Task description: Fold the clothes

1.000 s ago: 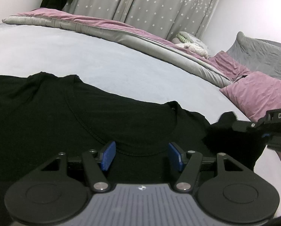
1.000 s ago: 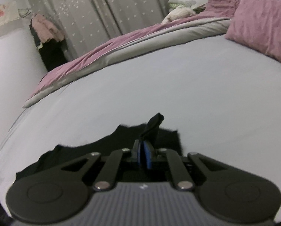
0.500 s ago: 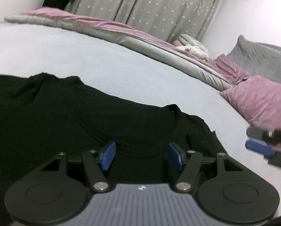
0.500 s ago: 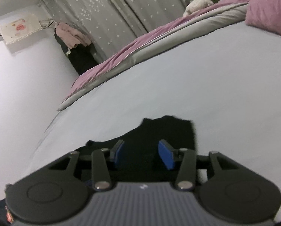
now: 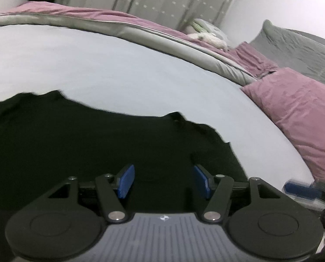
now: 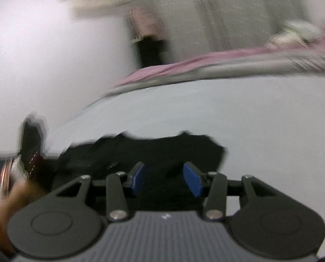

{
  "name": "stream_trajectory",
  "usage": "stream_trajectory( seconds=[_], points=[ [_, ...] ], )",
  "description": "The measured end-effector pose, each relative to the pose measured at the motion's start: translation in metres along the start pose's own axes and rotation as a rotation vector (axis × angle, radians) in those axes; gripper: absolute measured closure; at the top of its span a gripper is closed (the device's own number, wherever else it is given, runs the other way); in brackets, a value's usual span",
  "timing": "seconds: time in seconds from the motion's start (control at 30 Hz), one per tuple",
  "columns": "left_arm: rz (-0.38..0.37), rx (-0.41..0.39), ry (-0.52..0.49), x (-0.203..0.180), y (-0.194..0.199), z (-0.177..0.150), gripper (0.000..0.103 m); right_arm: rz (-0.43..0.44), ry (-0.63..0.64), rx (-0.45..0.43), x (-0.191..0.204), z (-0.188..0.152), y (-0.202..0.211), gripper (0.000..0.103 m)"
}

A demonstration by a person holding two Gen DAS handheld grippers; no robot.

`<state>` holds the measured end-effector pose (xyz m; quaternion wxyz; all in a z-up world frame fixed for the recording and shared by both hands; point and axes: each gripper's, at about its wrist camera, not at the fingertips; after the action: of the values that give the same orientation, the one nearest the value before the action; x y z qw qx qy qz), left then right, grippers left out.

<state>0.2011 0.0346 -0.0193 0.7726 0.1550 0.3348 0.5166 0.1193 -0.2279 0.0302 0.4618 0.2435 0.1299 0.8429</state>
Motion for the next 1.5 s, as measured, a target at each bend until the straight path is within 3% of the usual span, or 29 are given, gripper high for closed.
stream_trajectory(
  seconds=[0.2,0.43,0.57,0.63,0.73,0.9,1.07,1.27,1.4,1.5],
  points=[
    [-0.107,0.047,0.048,-0.005,-0.03,0.012,0.055,-0.024,0.164,0.111,0.026,-0.008,-0.018,0.061],
    [-0.151,0.023,0.109,-0.001,-0.048,0.016,0.056,0.019,0.249,0.163,0.043,-0.021,-0.036,0.064],
    [-0.179,0.013,0.111,0.001,-0.05,0.013,0.061,-0.038,0.271,0.204,0.044,-0.031,-0.051,0.065],
    [-0.208,0.01,0.113,0.001,-0.051,0.012,0.067,-0.072,0.282,0.221,0.042,-0.036,-0.059,0.082],
    [-0.226,0.013,0.112,0.0,-0.051,0.012,0.074,-0.064,0.248,0.197,0.035,-0.034,-0.055,0.097],
    [-0.206,0.018,0.18,0.01,-0.042,0.016,0.074,-0.025,0.15,0.104,0.018,-0.021,-0.033,0.097],
    [-0.229,0.181,0.314,0.02,-0.04,0.022,0.067,-0.002,0.056,0.022,0.002,-0.012,-0.016,0.097],
    [-0.377,0.29,0.389,0.01,-0.048,0.009,0.055,0.019,0.032,-0.014,-0.002,-0.008,-0.006,0.097],
    [-0.378,0.231,0.424,0.003,-0.057,0.003,0.055,0.031,0.034,-0.013,-0.002,-0.007,-0.003,0.097],
    [-0.33,0.16,0.417,-0.001,-0.057,0.004,0.058,0.034,0.034,-0.008,-0.003,-0.007,-0.001,0.097]
  ],
)
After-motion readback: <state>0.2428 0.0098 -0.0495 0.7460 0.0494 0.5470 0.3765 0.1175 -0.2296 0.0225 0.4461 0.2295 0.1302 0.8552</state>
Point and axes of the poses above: each gripper's, at about its wrist camera, not at the fingertips, and y roughly against the way its jaws point, x to its left, z to its top, and after that the axes turned 3 degrees about -y, right-handed
